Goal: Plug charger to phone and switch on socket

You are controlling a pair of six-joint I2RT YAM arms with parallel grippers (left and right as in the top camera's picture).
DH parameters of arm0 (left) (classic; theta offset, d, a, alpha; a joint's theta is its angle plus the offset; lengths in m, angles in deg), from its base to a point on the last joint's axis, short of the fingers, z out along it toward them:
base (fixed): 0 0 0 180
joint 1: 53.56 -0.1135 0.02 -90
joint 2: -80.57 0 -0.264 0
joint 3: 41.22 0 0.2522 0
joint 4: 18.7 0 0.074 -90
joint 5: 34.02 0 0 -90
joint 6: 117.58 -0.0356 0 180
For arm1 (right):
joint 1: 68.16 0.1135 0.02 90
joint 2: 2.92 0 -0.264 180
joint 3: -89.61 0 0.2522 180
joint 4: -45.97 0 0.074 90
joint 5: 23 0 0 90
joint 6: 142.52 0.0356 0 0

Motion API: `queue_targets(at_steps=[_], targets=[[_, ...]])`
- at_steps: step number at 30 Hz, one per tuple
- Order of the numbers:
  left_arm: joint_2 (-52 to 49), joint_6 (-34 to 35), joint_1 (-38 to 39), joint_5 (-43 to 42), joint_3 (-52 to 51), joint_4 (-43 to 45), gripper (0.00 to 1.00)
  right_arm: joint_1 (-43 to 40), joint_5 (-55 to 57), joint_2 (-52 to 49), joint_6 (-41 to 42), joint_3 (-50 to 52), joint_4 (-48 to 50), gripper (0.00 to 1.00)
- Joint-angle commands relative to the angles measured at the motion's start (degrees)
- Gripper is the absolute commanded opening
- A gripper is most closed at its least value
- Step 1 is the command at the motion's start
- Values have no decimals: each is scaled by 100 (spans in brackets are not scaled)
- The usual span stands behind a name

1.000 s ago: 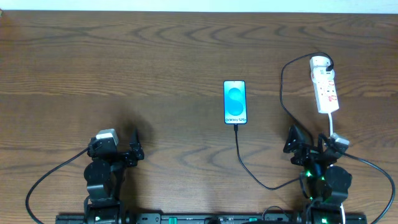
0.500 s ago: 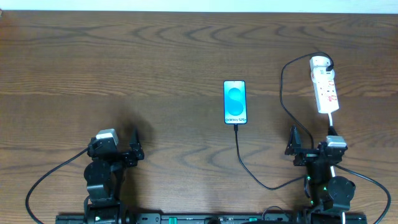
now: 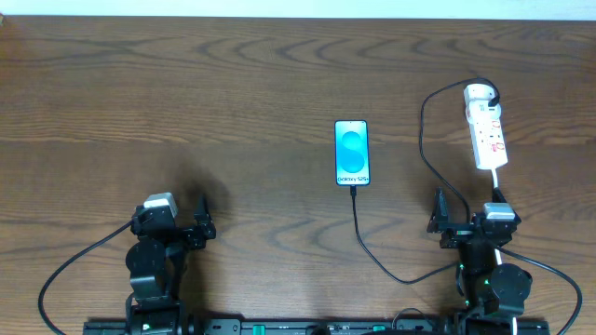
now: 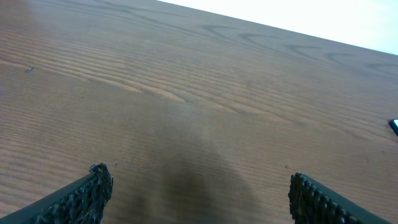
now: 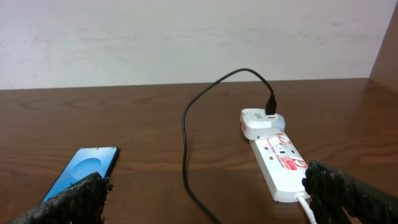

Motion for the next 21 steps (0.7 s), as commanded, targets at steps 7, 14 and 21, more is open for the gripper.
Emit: queue_targets(at_steps=[7, 14, 21], targets=[[0, -55, -26, -136, -96, -188, 93, 33, 42, 57, -83, 9, -26, 99], [498, -55, -26, -118, -96, -188, 93, 33, 42, 57, -83, 9, -26, 99], [1537, -55, -24, -74, -96, -177, 92, 33, 42, 57, -83, 9, -26, 99]])
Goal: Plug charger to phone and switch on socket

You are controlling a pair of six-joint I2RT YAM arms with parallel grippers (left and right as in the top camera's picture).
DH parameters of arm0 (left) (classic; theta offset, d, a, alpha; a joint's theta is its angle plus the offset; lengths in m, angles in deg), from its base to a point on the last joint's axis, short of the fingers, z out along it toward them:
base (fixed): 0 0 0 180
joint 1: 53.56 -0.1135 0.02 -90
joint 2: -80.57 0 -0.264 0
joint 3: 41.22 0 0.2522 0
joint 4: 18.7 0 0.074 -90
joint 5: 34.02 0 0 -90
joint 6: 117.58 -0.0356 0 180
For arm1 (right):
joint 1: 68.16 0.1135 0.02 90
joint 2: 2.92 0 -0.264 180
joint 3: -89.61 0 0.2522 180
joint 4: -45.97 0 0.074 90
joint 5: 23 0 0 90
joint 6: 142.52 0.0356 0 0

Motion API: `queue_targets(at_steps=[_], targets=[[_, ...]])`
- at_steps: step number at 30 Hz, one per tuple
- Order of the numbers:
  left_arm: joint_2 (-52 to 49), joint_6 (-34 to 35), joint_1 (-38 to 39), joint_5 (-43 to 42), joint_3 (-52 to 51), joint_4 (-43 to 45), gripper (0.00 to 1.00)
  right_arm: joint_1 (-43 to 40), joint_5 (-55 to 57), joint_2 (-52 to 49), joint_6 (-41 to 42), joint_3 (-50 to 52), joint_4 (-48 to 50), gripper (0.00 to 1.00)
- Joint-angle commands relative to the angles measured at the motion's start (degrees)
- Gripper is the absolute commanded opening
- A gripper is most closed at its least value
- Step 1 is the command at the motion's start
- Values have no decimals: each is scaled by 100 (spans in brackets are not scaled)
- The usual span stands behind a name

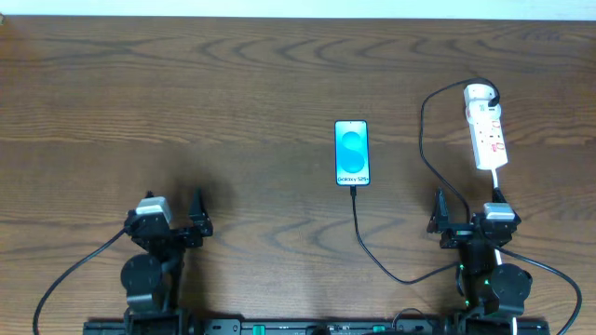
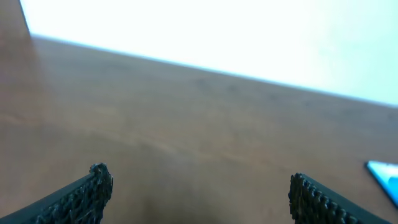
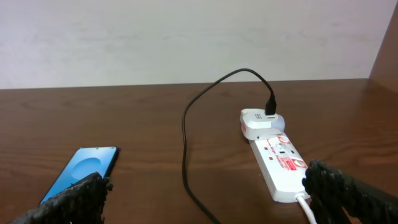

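Note:
The phone (image 1: 352, 153) lies face up mid-table, its screen lit blue, with the black charger cable (image 1: 365, 237) running from its near end round to the white charger plug (image 1: 480, 93). That plug sits in the far end of the white socket strip (image 1: 489, 137), also seen as the socket strip (image 3: 281, 163) in the right wrist view. My left gripper (image 2: 198, 194) is open near the front left, holding nothing. My right gripper (image 3: 205, 200) is open at the front right, a little short of the strip, also empty. The phone (image 3: 84, 172) shows at its left.
The wooden table (image 1: 186, 102) stretches bare to the left and back. A white cord (image 3: 306, 210) leaves the strip's near end toward my right arm. A pale wall stands behind the table's far edge.
My left gripper has drawn back toward the front edge and tilted up, so its camera now sees the far wall. The right arm, phone, cable and strip have not moved.

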Motion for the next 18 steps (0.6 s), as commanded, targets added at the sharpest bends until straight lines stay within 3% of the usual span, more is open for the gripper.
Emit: queue_targets(at_steps=[1, 5, 11, 18], targets=[[339, -55, -20, -81, -96, -175, 92, 33, 42, 55, -63, 9, -26, 99], [345, -181, 15, -81, -96, -197, 93, 33, 42, 55, -63, 9, -26, 99], [345, -1137, 254, -120, -96, -205, 92, 33, 42, 55, -63, 9, -26, 99], [348, -1172, 273, -118, -96, -212, 93, 33, 42, 55, -63, 9, -26, 99]])
